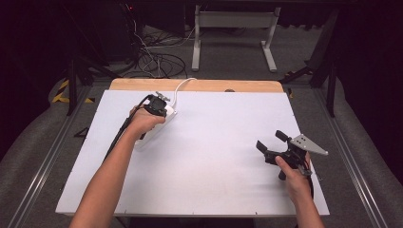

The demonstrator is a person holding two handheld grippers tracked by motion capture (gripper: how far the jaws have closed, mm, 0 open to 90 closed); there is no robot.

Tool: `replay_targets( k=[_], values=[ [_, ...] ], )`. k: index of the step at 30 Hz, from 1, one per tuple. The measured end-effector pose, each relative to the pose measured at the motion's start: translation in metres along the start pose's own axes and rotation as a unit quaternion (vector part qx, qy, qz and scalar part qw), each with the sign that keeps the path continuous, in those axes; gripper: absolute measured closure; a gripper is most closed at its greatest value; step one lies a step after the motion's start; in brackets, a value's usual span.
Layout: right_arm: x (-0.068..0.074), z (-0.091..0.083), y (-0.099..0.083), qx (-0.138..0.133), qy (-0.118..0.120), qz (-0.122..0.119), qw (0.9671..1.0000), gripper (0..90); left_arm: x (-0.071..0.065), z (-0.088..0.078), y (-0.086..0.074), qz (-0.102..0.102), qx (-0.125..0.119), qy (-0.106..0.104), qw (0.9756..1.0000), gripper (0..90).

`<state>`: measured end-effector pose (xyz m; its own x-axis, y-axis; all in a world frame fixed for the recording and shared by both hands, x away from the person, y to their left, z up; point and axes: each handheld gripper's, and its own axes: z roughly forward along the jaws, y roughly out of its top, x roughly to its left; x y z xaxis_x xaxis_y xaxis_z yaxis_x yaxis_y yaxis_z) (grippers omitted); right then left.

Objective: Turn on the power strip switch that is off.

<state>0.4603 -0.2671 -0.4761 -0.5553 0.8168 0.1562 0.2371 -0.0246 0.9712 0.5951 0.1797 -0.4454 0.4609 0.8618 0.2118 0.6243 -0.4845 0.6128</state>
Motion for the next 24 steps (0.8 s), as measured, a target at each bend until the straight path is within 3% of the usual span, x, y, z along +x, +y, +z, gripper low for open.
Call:
replay_targets(
  k=[4,9,11,14,18,19,24],
  values=[
    [0.0,0.0,0.0,0.001,-0.001,0.0,1.0,3.1,0.003,0.002,0.0,-0.011,-0.003,-0.013,0.9998,90.0],
    [0.0,0.001,-0.001,0.001,-0.002,0.006,1.0,3.1,0.005,0.001,-0.001,-0.006,0.02,-0.002,0.9998,90.0],
    [-0.001,0.001,-0.001,0.001,-0.003,0.006,1.0,3.2,0.009,0.0,-0.003,-0.011,0.016,-0.021,0.9996,90.0],
    [-0.002,0.001,-0.001,0.001,-0.004,0.008,1.0,3.3,0.01,0.0,-0.005,-0.003,0.007,-0.025,0.9997,90.0],
    [-0.003,0.001,-0.001,-0.003,-0.003,0.012,0.9999,3.5,0.008,-0.007,0.003,-0.028,-0.038,-0.048,0.9977,90.0],
    [-0.002,0.002,-0.001,-0.003,-0.002,0.013,0.9999,3.5,0.008,-0.008,0.005,-0.034,-0.038,-0.05,0.9974,90.0],
    [-0.002,0.001,0.0,-0.005,-0.002,0.014,0.9999,3.5,0.008,0.0,0.001,-0.022,0.005,-0.037,0.9991,90.0]
  ],
)
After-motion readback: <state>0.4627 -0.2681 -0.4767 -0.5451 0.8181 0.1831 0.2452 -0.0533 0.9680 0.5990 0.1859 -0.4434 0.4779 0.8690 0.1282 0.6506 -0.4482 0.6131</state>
